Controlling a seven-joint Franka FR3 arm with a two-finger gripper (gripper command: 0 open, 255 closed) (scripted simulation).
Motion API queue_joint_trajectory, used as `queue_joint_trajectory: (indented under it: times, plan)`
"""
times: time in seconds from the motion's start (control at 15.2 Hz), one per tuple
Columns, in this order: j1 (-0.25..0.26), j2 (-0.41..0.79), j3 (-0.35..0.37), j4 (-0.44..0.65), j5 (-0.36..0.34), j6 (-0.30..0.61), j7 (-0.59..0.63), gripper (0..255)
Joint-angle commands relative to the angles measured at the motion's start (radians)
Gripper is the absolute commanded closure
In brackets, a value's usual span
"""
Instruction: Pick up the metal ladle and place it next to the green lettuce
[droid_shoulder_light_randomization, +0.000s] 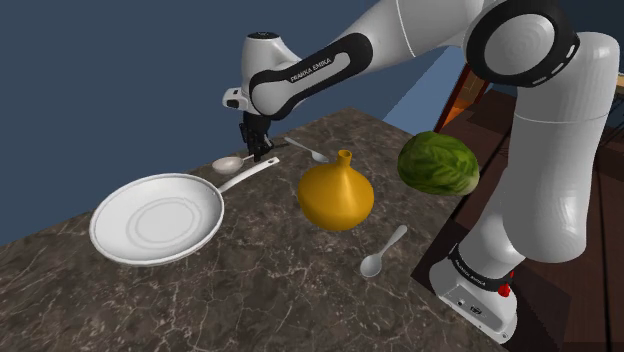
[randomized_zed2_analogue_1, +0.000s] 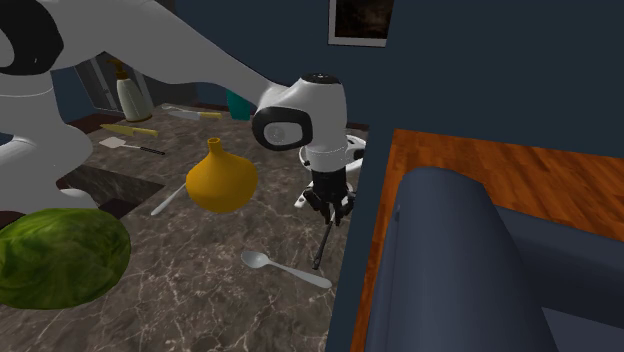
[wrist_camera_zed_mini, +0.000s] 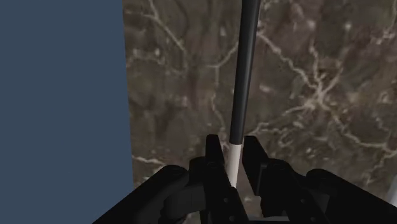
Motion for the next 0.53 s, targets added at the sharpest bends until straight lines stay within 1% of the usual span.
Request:
queue_joint_trajectory:
  times: [0.0,0.4,0.46]
  plan:
    - [0.0,0.0,0.0,0.0,0.0,0.0,0.0,255]
    - [0.0,0.002,0.0,0.001,0.0,-0.001,0.0,255]
    - [0.0,-0.005,0.0,0.006,0.001,-0.012,-0.001,255]
